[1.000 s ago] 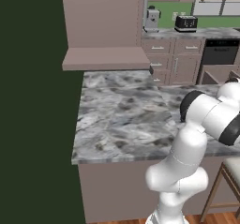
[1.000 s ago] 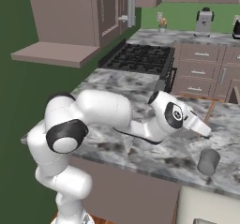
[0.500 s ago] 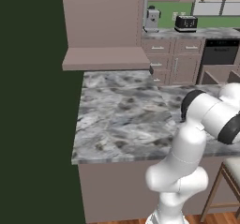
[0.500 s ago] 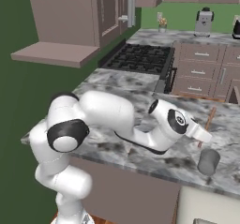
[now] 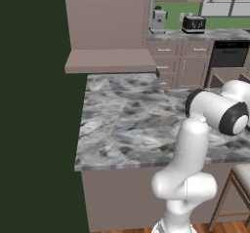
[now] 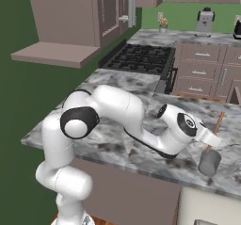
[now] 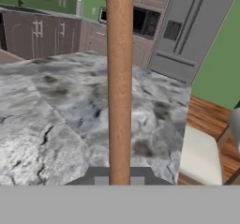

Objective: Take a straw from the drawer in front and place it inside the glass cup on the dining counter.

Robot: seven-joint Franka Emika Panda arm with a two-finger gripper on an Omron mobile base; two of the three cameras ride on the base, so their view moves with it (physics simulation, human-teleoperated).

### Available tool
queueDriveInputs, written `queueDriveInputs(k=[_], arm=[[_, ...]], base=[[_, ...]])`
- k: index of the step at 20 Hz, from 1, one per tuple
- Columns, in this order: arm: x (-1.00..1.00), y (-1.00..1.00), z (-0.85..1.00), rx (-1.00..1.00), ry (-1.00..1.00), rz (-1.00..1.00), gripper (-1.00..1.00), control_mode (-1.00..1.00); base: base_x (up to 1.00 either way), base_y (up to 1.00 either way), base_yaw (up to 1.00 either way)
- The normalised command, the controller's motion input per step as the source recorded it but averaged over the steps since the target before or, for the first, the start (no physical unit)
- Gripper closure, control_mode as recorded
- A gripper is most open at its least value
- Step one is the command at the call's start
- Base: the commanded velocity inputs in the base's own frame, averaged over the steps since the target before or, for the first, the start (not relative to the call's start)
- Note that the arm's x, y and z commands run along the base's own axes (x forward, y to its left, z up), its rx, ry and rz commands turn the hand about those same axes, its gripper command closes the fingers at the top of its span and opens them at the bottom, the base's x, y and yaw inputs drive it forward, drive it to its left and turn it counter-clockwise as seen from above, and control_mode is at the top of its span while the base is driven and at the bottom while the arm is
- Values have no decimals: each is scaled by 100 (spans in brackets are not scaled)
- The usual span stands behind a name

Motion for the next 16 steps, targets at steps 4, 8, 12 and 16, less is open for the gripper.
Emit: queueDriveInputs(k=[4, 8, 12, 16], arm=[[-4, -4, -3, 0, -1, 0, 100, -100], [-9, 2, 1, 0, -4, -1, 100, -100], [-3, 3, 0, 0, -2, -3, 100, -100], [13, 0, -10, 0, 0, -3, 100, -100]], base=[[0, 0, 0], [0, 0, 0], [0, 0, 0], [0, 0, 0]])
